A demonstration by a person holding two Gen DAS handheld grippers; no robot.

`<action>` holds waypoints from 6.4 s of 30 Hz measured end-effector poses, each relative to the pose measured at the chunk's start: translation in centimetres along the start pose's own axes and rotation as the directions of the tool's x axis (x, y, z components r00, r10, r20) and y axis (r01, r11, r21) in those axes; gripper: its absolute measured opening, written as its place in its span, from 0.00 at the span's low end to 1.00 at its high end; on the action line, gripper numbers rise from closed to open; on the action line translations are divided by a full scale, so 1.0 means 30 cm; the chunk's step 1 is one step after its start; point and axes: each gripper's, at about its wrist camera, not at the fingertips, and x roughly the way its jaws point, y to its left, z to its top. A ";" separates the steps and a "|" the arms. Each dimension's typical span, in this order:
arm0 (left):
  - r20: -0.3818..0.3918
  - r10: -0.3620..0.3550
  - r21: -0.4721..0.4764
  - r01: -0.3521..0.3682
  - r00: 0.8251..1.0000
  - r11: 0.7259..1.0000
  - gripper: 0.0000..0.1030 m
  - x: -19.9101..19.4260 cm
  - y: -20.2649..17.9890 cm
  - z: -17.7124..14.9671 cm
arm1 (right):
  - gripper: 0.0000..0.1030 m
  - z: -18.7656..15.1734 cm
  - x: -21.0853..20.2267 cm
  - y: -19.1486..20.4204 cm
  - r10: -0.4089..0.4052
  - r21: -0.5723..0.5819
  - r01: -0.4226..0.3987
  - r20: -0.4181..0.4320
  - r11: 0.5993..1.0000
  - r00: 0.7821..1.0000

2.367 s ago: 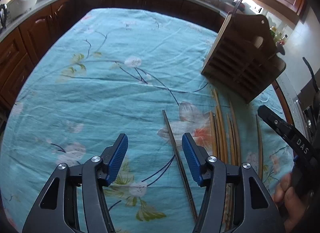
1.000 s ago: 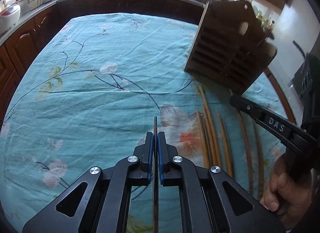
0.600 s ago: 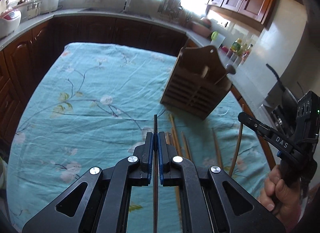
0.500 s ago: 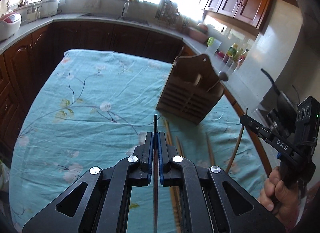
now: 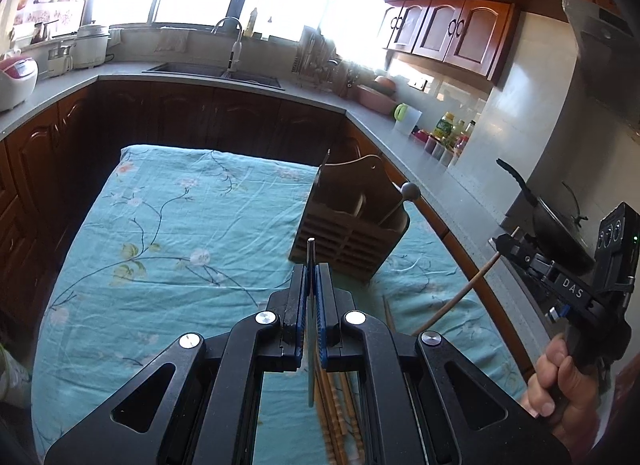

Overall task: Organize utensils
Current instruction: 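Lift the knife with the left tool into the holder while the right tool inserts the chopsticks, then open both tools and pull them back from the holder, then grasp a wooden chopstick pair with the right tool while the left tool grasps another pair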

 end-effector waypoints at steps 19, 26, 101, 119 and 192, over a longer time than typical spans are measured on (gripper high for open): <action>0.111 -0.028 0.021 0.026 0.993 0.999 0.03 0.038 -0.052 0.196 | 0.05 0.128 0.001 -0.059 -0.016 0.028 0.014 0.092 1.000 0.996; 0.210 -0.044 0.020 0.041 0.977 0.999 0.03 0.063 -0.076 0.358 | 0.05 0.261 0.011 -0.084 -0.024 0.042 0.016 0.188 0.999 0.982; 0.074 0.158 -0.086 -0.151 0.985 0.985 0.83 0.214 0.103 -0.019 | 0.92 -0.071 0.071 -0.273 -0.116 0.208 0.096 0.085 0.973 0.990; -0.105 0.164 -0.077 -0.173 0.981 0.982 0.83 0.276 0.106 -0.238 | 0.92 -0.306 0.091 -0.287 -0.144 0.216 0.159 -0.084 0.963 0.986; -0.377 0.149 0.113 -0.114 0.914 0.987 0.47 0.751 -0.013 -0.121 | 0.09 -0.350 0.483 -0.256 -0.259 -0.089 0.244 -0.398 0.966 0.880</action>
